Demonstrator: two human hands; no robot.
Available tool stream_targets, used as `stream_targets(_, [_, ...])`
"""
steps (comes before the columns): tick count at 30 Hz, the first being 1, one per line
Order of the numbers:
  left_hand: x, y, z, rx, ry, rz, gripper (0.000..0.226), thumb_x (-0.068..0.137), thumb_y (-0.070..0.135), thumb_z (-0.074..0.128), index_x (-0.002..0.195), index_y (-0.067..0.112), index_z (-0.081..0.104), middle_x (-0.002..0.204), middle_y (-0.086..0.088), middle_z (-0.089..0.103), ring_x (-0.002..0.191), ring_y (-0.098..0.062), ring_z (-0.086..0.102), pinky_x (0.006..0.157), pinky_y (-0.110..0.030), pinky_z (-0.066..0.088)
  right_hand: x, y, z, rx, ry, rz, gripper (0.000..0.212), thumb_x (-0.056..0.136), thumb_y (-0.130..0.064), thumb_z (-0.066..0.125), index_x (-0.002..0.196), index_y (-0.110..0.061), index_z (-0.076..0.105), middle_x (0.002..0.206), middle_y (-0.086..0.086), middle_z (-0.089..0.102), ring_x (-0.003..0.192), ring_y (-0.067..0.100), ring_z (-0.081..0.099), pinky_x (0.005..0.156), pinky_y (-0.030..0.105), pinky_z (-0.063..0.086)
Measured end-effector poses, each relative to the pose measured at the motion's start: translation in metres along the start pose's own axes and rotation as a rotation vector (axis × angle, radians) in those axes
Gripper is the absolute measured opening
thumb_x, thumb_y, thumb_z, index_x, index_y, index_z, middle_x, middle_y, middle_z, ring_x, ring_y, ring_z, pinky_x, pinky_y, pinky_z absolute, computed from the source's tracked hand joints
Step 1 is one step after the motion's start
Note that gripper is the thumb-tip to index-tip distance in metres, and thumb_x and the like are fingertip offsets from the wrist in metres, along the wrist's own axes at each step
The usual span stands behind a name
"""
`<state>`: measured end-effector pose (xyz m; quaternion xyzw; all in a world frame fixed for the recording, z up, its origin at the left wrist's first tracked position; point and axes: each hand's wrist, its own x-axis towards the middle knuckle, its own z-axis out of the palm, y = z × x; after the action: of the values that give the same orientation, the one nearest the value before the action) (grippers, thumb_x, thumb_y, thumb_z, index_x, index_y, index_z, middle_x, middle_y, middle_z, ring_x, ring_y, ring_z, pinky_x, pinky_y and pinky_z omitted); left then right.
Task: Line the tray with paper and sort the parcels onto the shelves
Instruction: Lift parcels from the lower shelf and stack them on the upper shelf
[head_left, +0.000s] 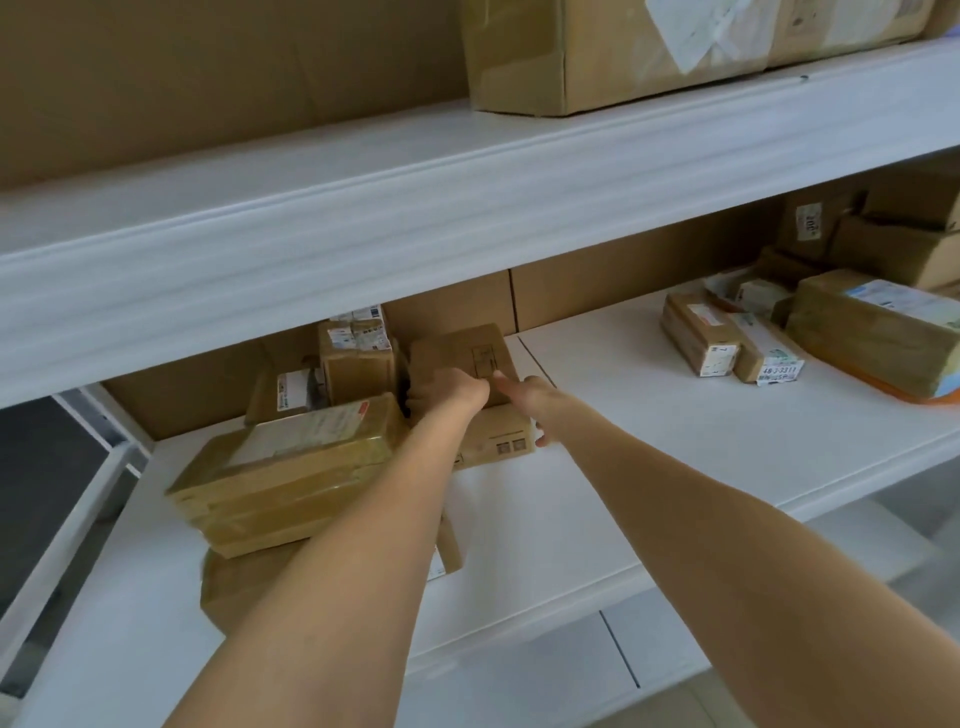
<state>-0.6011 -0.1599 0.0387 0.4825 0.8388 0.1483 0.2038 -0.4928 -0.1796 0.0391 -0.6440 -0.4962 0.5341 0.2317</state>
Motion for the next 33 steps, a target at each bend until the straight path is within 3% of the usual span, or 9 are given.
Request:
stream_targets(3, [0.010,-0.004,-0.001,0.050,0.010,-0.041,0.050,0.091,0.040,0.050,0.129,0.008,0.049,0.133,-0.015,0.049,0.125,-0.033,0.043,0.104,-0.042,0.039,0.003,0.004,0.006,0.021,0.008,-0.010,0.062,0.101,-0.048,0.042,0.147,-0.008,0.035,0.144,0.016,0.045,0.131,0.036,0.044,0.102,0.046,0.042])
stream_targets(9, [0.024,-0.006,0.008,-0.032,0.001,-0.064,0.052,0.087,0.038,0.052,0.130,0.009,0.048,0.128,-0.014,0.051,0.115,-0.032,0.049,0.095,-0.041,0.048,0.003,0.013,0.002,0.044,0.042,0.018,0.048,0.104,-0.033,0.043,0.144,-0.007,0.039,0.141,0.015,0.048,0.129,0.031,0.045,0.101,0.039,0.040])
stream_targets(15, [0.034,-0.005,0.010,-0.060,0.021,-0.077,0.054,0.087,0.039,0.053,0.130,0.007,0.047,0.126,-0.015,0.051,0.113,-0.030,0.050,0.091,-0.034,0.047,0.006,0.009,-0.001,0.084,0.045,0.030,0.035,0.103,-0.020,0.041,0.134,-0.004,0.046,0.119,0.012,0.055,0.107,0.027,0.056,0.086,0.034,0.043])
stream_targets(17, [0.035,-0.003,0.008,-0.050,0.021,-0.077,0.054,0.090,0.038,0.052,0.133,0.006,0.044,0.131,-0.016,0.047,0.116,-0.029,0.047,0.084,-0.030,0.041,0.010,0.007,-0.001,0.087,0.045,0.029,0.034,0.103,-0.023,0.042,0.131,-0.005,0.047,0.109,0.009,0.054,0.087,0.021,0.055,0.083,0.035,0.043])
stream_targets(18, [0.035,-0.002,0.008,-0.040,0.017,-0.074,0.053,0.091,0.037,0.051,0.133,0.006,0.044,0.134,-0.015,0.045,0.118,-0.029,0.045,0.081,-0.030,0.038,0.011,0.007,-0.002,0.092,0.053,0.034,0.035,0.103,-0.026,0.043,0.131,-0.006,0.047,0.108,0.009,0.055,0.086,0.021,0.054,0.084,0.036,0.044])
stream_targets(22, [0.033,-0.002,0.007,-0.048,-0.004,-0.037,0.042,0.094,0.035,0.049,0.126,0.008,0.049,0.134,-0.013,0.045,0.122,-0.029,0.043,0.084,-0.029,0.036,0.018,0.012,-0.007,0.074,0.101,0.097,0.052,0.099,-0.050,0.045,0.131,-0.010,0.045,0.120,0.015,0.060,0.116,0.036,0.055,0.095,0.051,0.046])
stream_targets(24, [0.029,-0.003,0.008,-0.069,-0.013,-0.007,0.037,0.093,0.034,0.048,0.117,0.007,0.057,0.127,-0.012,0.054,0.119,-0.031,0.048,0.093,-0.030,0.040,0.017,0.016,-0.012,0.027,0.122,0.120,0.060,0.096,-0.060,0.043,0.129,-0.011,0.047,0.112,0.015,0.060,0.114,0.038,0.057,0.090,0.053,0.046])
stream_targets(26, [0.026,-0.004,0.010,-0.106,-0.056,0.019,0.041,0.092,0.037,0.044,0.115,0.007,0.060,0.121,-0.012,0.058,0.118,-0.034,0.049,0.101,-0.041,0.042,0.013,0.020,-0.019,-0.020,0.124,0.139,0.067,0.092,-0.068,0.041,0.128,-0.012,0.048,0.105,0.014,0.060,0.107,0.037,0.058,0.089,0.054,0.045])
stream_targets(33, [-0.001,0.004,0.031,-0.299,-0.354,0.015,0.063,0.088,0.062,0.038,0.120,0.011,0.053,0.116,-0.014,0.062,0.107,-0.033,0.060,0.097,-0.044,0.048,-0.013,0.050,-0.064,-0.138,0.126,0.253,0.079,0.086,-0.079,0.035,0.123,-0.012,0.052,0.095,0.012,0.064,0.097,0.034,0.063,0.084,0.046,0.056])
